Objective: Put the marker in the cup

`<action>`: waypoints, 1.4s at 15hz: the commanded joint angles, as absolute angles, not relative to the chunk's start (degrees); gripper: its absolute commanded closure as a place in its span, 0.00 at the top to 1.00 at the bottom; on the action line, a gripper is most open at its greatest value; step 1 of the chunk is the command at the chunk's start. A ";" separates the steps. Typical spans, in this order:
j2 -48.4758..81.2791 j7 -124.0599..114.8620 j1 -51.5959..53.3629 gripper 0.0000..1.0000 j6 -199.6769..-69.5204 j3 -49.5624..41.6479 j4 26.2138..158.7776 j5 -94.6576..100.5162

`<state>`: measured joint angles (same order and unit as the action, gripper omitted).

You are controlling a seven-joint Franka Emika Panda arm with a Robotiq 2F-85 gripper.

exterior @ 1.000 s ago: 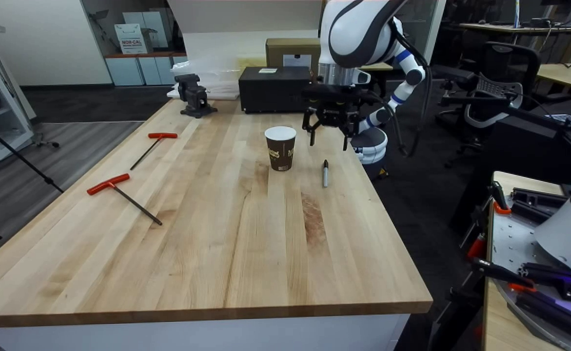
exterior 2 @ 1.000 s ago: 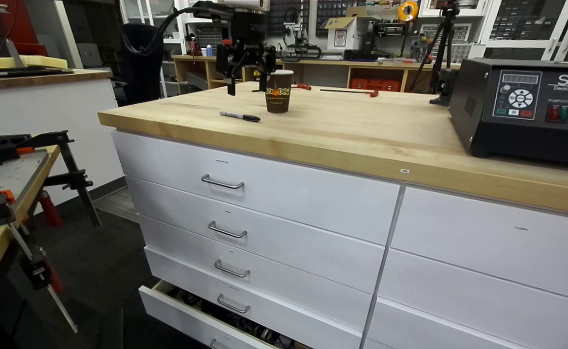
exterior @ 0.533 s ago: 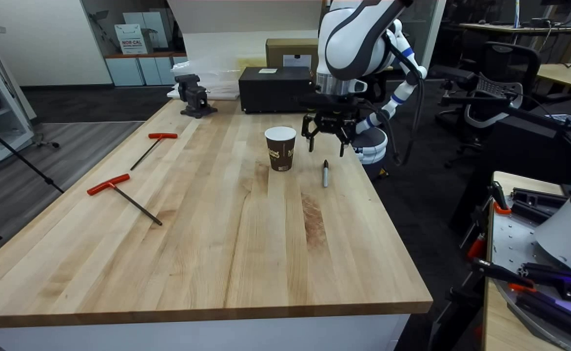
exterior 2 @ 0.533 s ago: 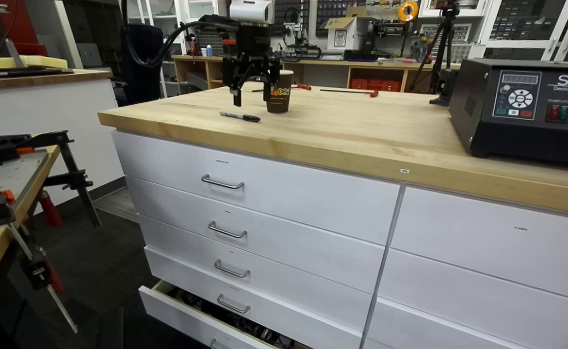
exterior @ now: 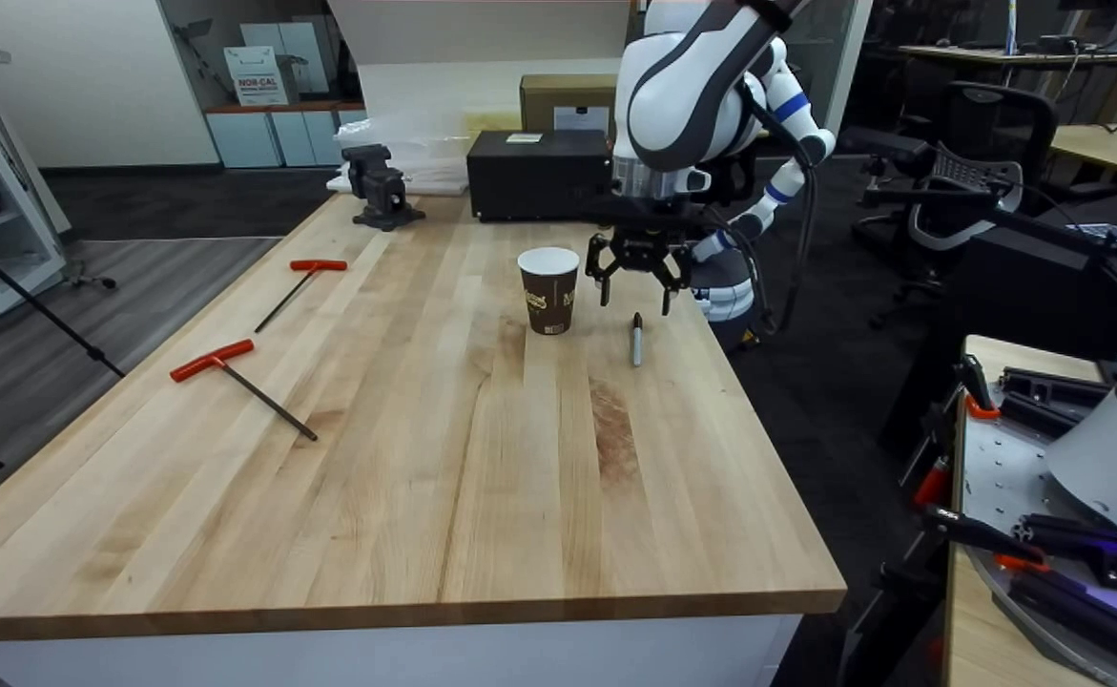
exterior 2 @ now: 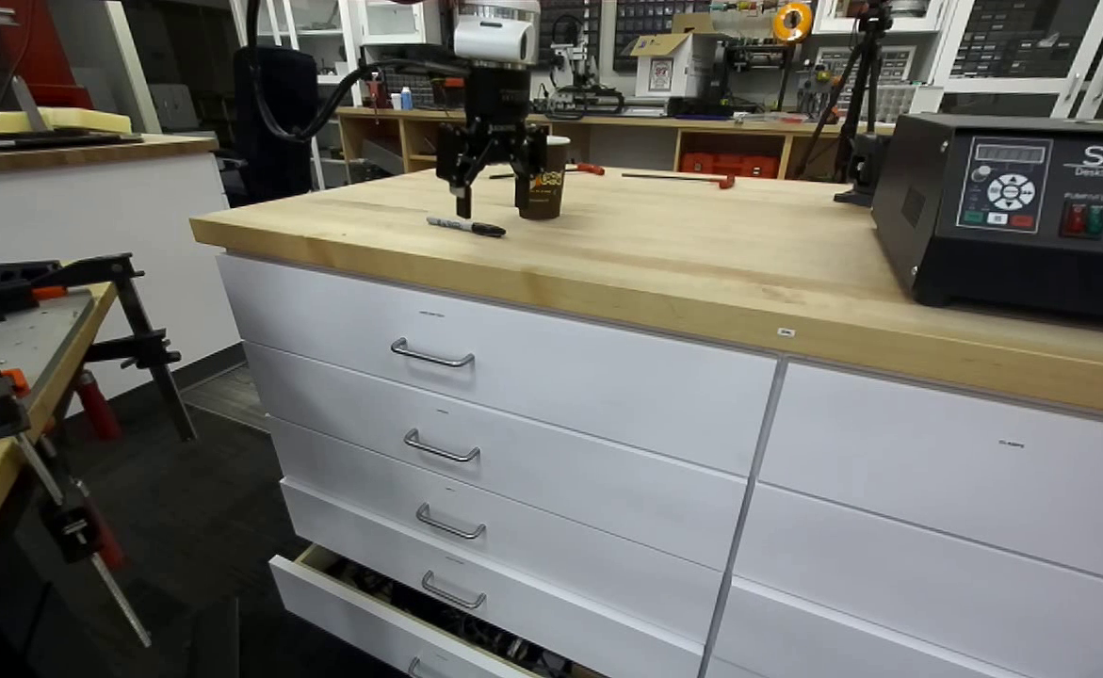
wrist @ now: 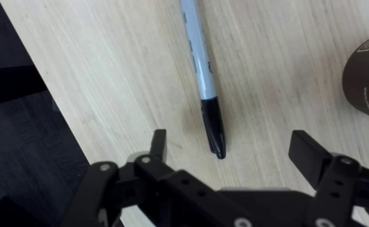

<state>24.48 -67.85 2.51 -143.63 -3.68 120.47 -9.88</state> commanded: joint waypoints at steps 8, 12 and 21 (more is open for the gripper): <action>27.01 -67.20 2.44 0.60 -143.63 -3.49 119.65 -12.35; 26.18 -67.01 2.30 0.34 -142.62 -3.65 119.27 -12.24; 23.14 -69.01 3.75 0.04 -137.82 -3.95 120.09 -10.87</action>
